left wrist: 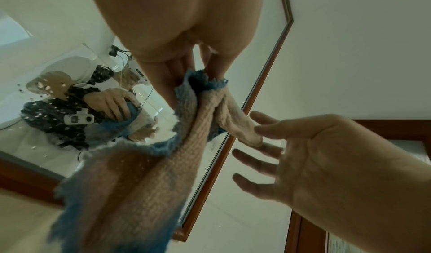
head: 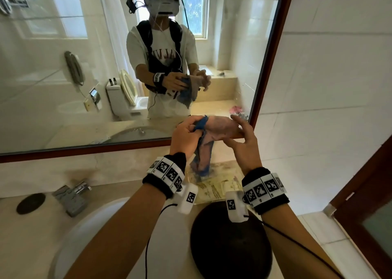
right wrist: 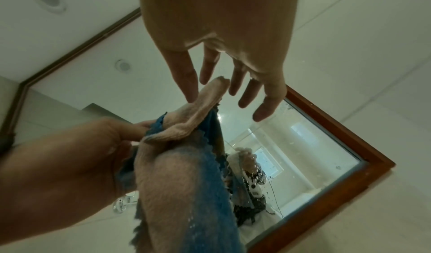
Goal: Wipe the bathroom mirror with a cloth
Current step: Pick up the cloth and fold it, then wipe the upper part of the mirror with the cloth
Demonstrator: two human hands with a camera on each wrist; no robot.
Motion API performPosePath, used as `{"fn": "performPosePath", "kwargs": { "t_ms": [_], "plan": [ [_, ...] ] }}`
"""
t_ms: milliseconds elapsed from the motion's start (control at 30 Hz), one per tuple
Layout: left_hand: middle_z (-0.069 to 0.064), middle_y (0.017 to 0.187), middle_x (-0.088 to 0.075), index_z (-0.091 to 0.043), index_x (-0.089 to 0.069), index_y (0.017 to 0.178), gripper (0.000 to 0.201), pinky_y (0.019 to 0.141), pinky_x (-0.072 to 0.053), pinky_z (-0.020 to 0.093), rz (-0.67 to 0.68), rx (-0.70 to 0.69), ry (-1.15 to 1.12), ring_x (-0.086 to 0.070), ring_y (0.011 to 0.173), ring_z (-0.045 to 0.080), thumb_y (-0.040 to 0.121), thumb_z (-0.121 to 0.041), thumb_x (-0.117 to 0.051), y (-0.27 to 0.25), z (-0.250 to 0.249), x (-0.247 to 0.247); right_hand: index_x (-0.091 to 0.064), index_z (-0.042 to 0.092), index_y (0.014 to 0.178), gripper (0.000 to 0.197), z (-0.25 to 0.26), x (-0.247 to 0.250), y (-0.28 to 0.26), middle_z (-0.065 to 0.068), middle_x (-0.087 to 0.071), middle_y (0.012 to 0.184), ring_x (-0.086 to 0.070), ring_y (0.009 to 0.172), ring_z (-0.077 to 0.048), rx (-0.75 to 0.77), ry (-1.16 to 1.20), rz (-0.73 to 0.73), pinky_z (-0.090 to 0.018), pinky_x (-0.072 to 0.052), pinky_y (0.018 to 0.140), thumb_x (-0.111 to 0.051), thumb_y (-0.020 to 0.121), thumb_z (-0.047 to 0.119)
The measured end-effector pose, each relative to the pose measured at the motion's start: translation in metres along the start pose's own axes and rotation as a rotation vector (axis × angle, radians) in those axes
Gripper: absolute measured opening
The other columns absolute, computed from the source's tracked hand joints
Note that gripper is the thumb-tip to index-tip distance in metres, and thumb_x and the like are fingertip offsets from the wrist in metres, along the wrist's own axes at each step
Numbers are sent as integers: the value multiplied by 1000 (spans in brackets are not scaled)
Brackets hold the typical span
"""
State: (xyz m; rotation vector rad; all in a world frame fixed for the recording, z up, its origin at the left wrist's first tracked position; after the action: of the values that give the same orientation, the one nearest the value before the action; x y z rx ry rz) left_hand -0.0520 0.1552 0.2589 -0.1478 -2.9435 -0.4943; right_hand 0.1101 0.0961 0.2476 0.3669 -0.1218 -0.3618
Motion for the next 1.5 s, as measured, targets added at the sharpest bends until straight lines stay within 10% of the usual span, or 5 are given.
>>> {"fn": "performPosePath", "kwargs": {
  "t_ms": [267, 533, 1067, 1367, 1500],
  "plan": [
    [-8, 86, -71, -25, -68, 105, 40, 83, -56, 40, 10, -21, -3, -67, 81, 11, 84, 6, -54, 8, -18, 7, -47, 15, 140, 72, 13, -24, 3, -6, -54, 138, -52, 127, -17, -79, 87, 244, -32, -49, 102, -71, 77, -11],
    [9, 89, -73, -24, -68, 105, 41, 75, -56, 36, 84, -11, -143, -68, 83, 22, 89, 10, -51, 19, -30, 15, -33, 33, 146, 76, 19, -34, 9, -3, -54, 135, -62, 114, -30, -294, 375, 104, -51, -54, 92, -69, 86, 4],
    [5, 94, -73, -14, -68, 111, 33, 71, -54, 21, 189, -116, -106, -69, 85, 16, 85, 6, -61, 59, -86, 0, -58, 16, 125, 48, 65, -25, 52, -10, -68, 107, -65, 100, -27, -252, 400, -5, -36, -56, 69, -63, 84, -7],
    [-6, 87, -73, -35, -67, 94, 21, 80, -58, 34, 92, -191, -27, -69, 82, 9, 83, -17, -74, 83, -125, -18, -60, 10, 122, 43, 87, 2, 88, -14, -66, 117, -65, 103, -26, -191, 384, -59, -41, -57, 84, -63, 83, -9],
    [-6, 102, -71, -24, -69, 109, 27, 89, -54, 32, -36, -277, 70, -64, 93, 7, 83, -32, -74, 100, -143, -28, -64, 12, 113, 38, 92, 25, 107, -10, -68, 109, -64, 96, -20, -157, 330, -135, -35, -53, 88, -64, 81, -8]
  ]
}}
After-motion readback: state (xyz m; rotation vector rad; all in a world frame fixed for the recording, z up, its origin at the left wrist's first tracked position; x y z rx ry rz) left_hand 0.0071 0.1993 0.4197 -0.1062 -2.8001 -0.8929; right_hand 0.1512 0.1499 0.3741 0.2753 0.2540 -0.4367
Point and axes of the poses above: each hand's wrist, its own y-axis towards the middle knuckle, its own x-axis out of the back of the hand, z = x × y, the point moved 3 cm from there along y, towards the middle knuckle
